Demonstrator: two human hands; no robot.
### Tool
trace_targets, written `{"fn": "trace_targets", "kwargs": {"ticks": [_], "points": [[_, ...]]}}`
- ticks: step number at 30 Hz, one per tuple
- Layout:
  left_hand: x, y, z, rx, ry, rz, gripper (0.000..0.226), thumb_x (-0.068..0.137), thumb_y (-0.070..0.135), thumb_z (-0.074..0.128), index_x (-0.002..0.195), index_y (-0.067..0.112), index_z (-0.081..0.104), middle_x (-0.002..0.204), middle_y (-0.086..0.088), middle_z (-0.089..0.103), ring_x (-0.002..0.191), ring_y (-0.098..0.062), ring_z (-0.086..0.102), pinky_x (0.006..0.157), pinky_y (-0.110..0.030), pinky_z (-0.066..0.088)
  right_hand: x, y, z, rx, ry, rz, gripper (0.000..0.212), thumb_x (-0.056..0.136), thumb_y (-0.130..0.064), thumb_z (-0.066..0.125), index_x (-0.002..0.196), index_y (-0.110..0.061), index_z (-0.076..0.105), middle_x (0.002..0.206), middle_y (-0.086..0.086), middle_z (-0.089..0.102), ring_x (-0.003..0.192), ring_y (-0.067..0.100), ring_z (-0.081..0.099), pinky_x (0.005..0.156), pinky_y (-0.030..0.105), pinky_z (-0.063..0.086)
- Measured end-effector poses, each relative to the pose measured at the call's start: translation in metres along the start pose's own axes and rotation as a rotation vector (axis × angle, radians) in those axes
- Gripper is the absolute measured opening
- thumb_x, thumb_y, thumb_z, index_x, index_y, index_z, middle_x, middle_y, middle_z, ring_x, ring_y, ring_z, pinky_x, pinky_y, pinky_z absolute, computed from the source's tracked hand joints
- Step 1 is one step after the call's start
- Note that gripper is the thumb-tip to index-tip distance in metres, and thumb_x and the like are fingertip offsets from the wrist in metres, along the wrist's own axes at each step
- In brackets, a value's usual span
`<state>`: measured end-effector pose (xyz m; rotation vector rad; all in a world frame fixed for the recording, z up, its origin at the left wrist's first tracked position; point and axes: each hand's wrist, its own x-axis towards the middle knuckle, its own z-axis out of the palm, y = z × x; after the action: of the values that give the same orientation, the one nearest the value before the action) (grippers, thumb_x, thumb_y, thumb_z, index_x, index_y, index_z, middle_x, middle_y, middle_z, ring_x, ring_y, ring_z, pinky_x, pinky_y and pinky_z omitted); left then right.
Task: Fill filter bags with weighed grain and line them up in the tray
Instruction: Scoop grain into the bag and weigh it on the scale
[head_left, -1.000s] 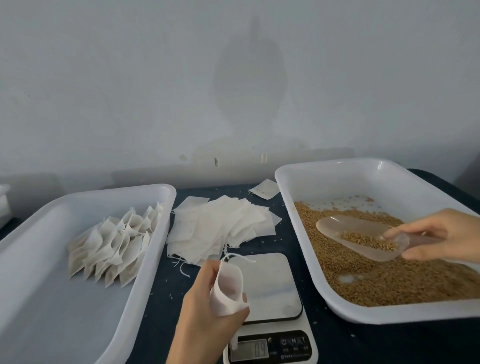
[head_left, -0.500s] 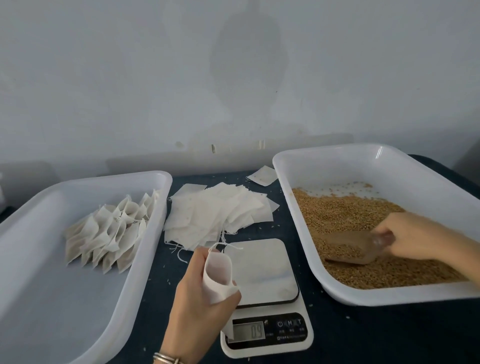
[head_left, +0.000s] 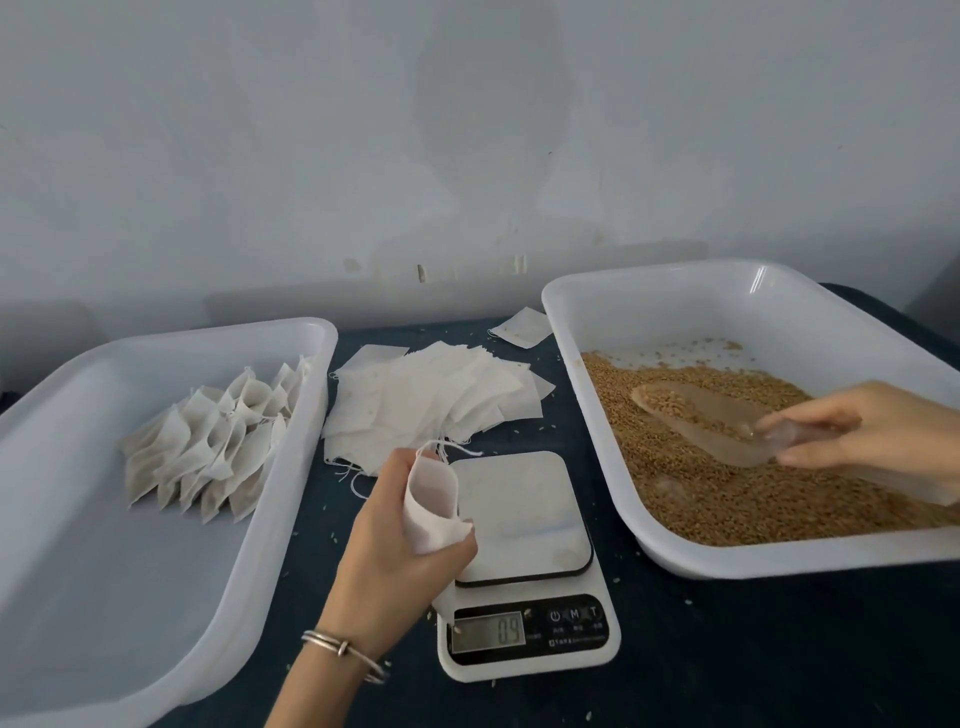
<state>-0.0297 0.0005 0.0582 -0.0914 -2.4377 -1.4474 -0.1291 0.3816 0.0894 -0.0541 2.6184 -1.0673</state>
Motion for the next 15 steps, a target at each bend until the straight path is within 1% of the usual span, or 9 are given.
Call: {"fn": "trace_targets", "kwargs": {"ticks": [2, 3, 5, 7, 9, 11, 13, 15], "points": [[0.0009, -0.0008, 0.0008, 0.0, 0.004, 0.01, 0.027, 0.062, 0.024, 0.066, 0.081, 0.026, 0.047, 0.072, 0.004, 0.056, 0.062, -0.007, 0.051, 0.056, -0.015, 0.043, -0.0015, -0.0007, -0.0018, -0.017, -0.022, -0.009, 0.036, 0.058, -0.038, 0.077, 0.092, -0.049, 0.071, 0.098, -0.029, 0.068, 0.097, -0.001, 0.058, 0.092, 0.036, 0.039], [0.001, -0.0014, 0.0011, 0.001, 0.006, 0.014, 0.027, 0.062, 0.024, 0.066, 0.081, 0.026, 0.047, 0.072, 0.005, 0.055, 0.062, -0.007, 0.05, 0.055, -0.014, 0.042, -0.0017, -0.0013, -0.0023, -0.015, -0.027, -0.014, 0.036, 0.057, -0.039, 0.076, 0.091, -0.05, 0.071, 0.097, -0.03, 0.067, 0.096, -0.004, 0.058, 0.09, 0.033, 0.039], [0.0001, -0.0026, 0.0021, -0.001, 0.002, 0.015, 0.027, 0.062, 0.024, 0.066, 0.081, 0.026, 0.046, 0.071, 0.007, 0.053, 0.061, -0.006, 0.049, 0.055, -0.012, 0.041, -0.0015, -0.0022, -0.0031, 0.009, -0.023, -0.028, 0.036, 0.056, -0.037, 0.077, 0.09, -0.048, 0.072, 0.095, -0.032, 0.068, 0.094, -0.007, 0.058, 0.085, 0.025, 0.039], [-0.0015, -0.0037, 0.0027, 0.002, -0.004, 0.014, 0.028, 0.062, 0.024, 0.066, 0.082, 0.024, 0.046, 0.071, 0.006, 0.052, 0.061, -0.006, 0.047, 0.055, -0.013, 0.04, -0.001, -0.0023, -0.0025, 0.027, -0.011, -0.041, 0.034, 0.059, -0.031, 0.079, 0.09, -0.044, 0.073, 0.094, -0.032, 0.068, 0.093, -0.008, 0.058, 0.08, 0.02, 0.038], [-0.0028, -0.0042, 0.0028, 0.007, -0.008, 0.014, 0.029, 0.062, 0.024, 0.066, 0.083, 0.021, 0.047, 0.071, 0.006, 0.051, 0.062, -0.006, 0.046, 0.055, -0.014, 0.04, -0.0004, -0.0026, -0.0017, 0.029, 0.001, -0.049, 0.033, 0.064, -0.023, 0.08, 0.093, -0.039, 0.073, 0.092, -0.032, 0.067, 0.093, -0.007, 0.058, 0.079, 0.019, 0.038], [-0.0044, -0.0044, 0.0023, 0.011, -0.009, 0.014, 0.029, 0.062, 0.024, 0.066, 0.083, 0.02, 0.047, 0.071, 0.006, 0.051, 0.062, -0.006, 0.046, 0.055, -0.015, 0.041, -0.0004, -0.0037, -0.0006, 0.036, 0.003, -0.049, 0.033, 0.066, -0.02, 0.08, 0.094, -0.037, 0.073, 0.09, -0.033, 0.067, 0.091, -0.009, 0.056, 0.076, 0.015, 0.037], [-0.0056, -0.0039, 0.002, 0.016, -0.013, 0.005, 0.029, 0.062, 0.025, 0.066, 0.083, 0.02, 0.047, 0.072, 0.004, 0.052, 0.062, -0.008, 0.047, 0.056, -0.017, 0.041, -0.0008, -0.0042, 0.0004, 0.041, 0.001, -0.058, 0.033, 0.065, -0.022, 0.08, 0.094, -0.036, 0.073, 0.089, -0.035, 0.067, 0.091, -0.01, 0.056, 0.073, 0.012, 0.035], [-0.0066, -0.0031, 0.0028, 0.015, -0.018, 0.001, 0.029, 0.062, 0.024, 0.065, 0.083, 0.02, 0.047, 0.072, 0.003, 0.052, 0.062, -0.009, 0.047, 0.056, -0.017, 0.041, -0.0013, -0.0043, 0.0013, 0.054, -0.011, -0.066, 0.035, 0.059, -0.026, 0.079, 0.094, -0.034, 0.074, 0.091, -0.036, 0.066, 0.093, -0.009, 0.057, 0.075, 0.015, 0.037]]}}
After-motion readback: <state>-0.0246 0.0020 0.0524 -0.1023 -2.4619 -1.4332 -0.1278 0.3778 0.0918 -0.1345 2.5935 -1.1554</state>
